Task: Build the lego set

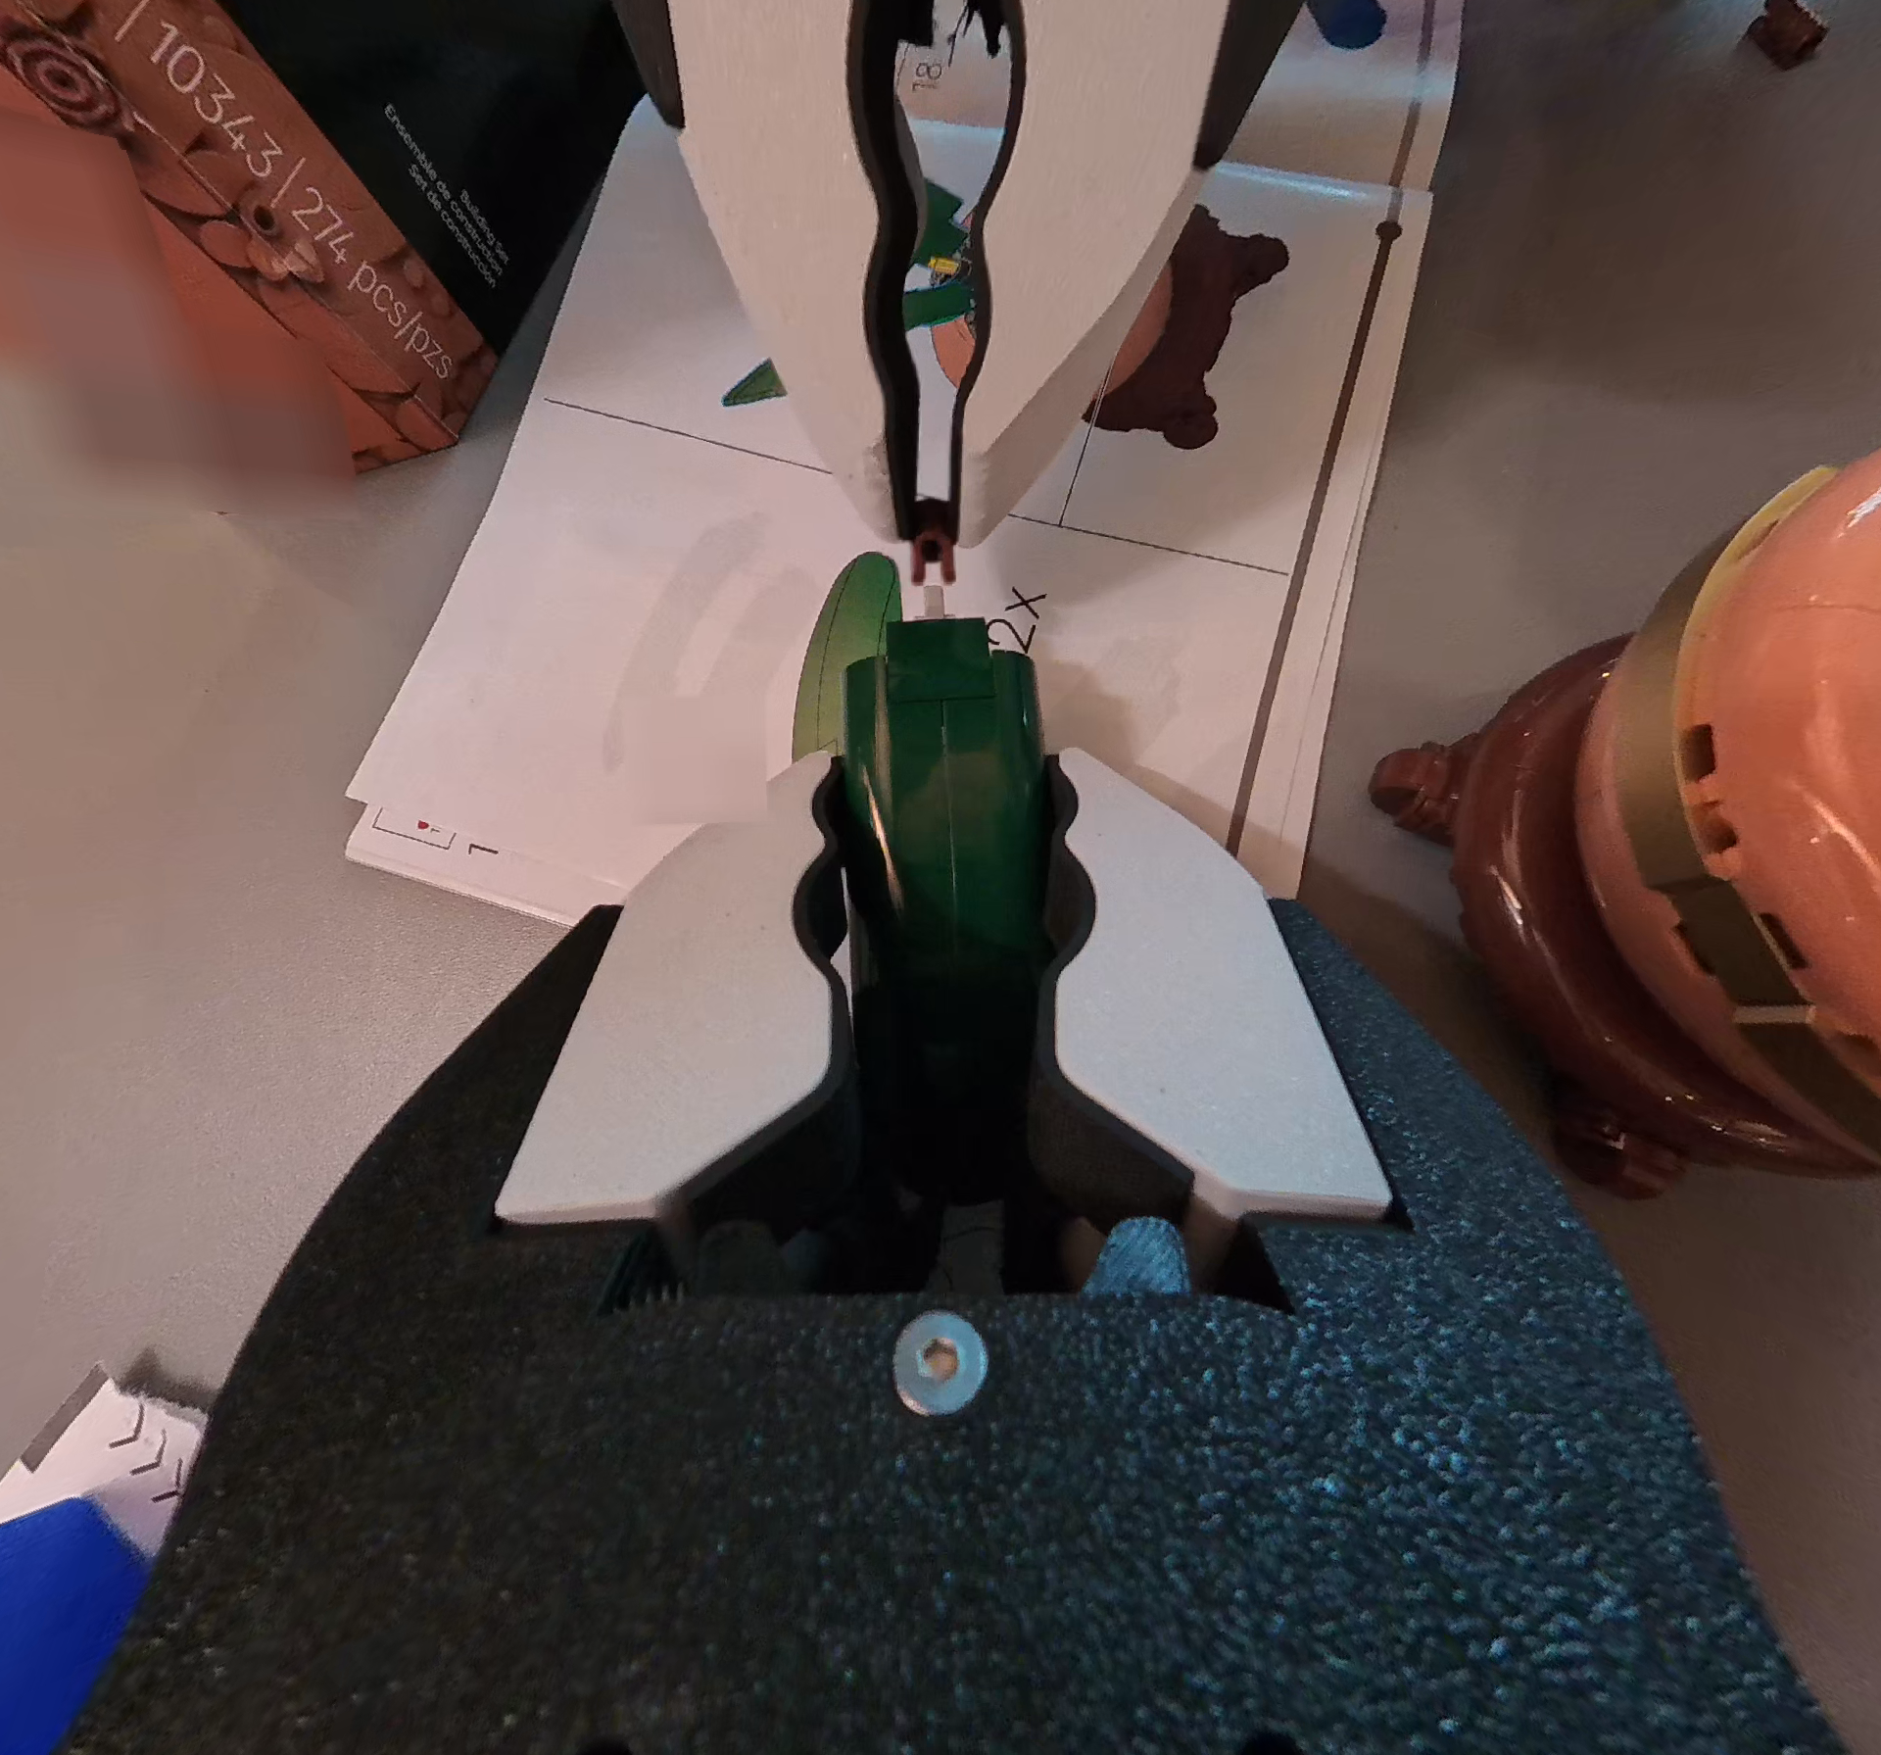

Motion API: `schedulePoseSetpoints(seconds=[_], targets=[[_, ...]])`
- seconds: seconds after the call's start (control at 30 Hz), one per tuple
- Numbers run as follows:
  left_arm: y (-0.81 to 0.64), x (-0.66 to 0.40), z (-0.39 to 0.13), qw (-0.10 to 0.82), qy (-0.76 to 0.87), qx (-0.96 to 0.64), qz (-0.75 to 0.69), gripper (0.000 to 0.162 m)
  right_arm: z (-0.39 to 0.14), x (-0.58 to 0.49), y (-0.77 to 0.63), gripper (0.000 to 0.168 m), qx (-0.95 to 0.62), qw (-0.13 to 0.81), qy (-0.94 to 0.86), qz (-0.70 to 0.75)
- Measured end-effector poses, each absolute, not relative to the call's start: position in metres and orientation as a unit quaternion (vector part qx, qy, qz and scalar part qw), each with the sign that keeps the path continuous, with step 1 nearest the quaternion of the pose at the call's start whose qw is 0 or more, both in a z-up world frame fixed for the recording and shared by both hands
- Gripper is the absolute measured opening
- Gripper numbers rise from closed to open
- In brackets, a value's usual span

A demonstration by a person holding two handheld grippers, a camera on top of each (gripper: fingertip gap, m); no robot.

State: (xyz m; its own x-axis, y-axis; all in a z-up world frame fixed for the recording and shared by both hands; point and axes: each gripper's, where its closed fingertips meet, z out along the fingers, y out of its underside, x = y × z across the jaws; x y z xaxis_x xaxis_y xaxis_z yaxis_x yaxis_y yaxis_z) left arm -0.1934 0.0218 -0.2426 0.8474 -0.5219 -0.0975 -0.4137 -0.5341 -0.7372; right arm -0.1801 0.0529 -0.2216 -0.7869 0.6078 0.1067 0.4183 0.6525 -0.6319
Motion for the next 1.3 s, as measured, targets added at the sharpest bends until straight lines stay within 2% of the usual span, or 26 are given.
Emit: schedulePoseSetpoints(seconds=[0.7, 1.3], targets=[[0.0214, -0.1932, -0.2418, 0.404, 0.270, -0.871, -0.070, 0.034, -0.2264, -0.1819, 0.0510, 0.005, -0.287, 0.155, -0.891, 0.315], [0.0194, -0.1913, -0.2431, 0.393, 0.276, -0.874, -0.075, 0.035, -0.2260, -0.1782, 0.0480, 0.000, -0.275, 0.151, -0.911, 0.267]])
